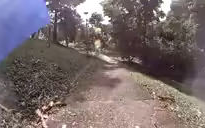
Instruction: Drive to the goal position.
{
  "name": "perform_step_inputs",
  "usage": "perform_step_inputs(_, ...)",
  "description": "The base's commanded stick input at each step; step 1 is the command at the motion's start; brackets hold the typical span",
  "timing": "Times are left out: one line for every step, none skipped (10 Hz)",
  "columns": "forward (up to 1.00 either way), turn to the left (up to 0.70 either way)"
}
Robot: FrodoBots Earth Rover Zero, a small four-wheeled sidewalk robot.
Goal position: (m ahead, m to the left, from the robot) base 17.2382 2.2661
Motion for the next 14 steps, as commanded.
perform_step_inputs(0.50,0.00)
perform_step_inputs(0.50,0.00)
perform_step_inputs(0.50,-0.23)
perform_step_inputs(0.50,0.00)
perform_step_inputs(0.50,0.00)
perform_step_inputs(0.50,-0.05)
perform_step_inputs(0.50,-0.33)
perform_step_inputs(0.50,0.00)
perform_step_inputs(0.50,0.00)
perform_step_inputs(0.50,-0.27)
perform_step_inputs(0.50,-0.07)
perform_step_inputs(0.50,0.00)
perform_step_inputs(0.50,0.00)
perform_step_inputs(0.50,0.00)
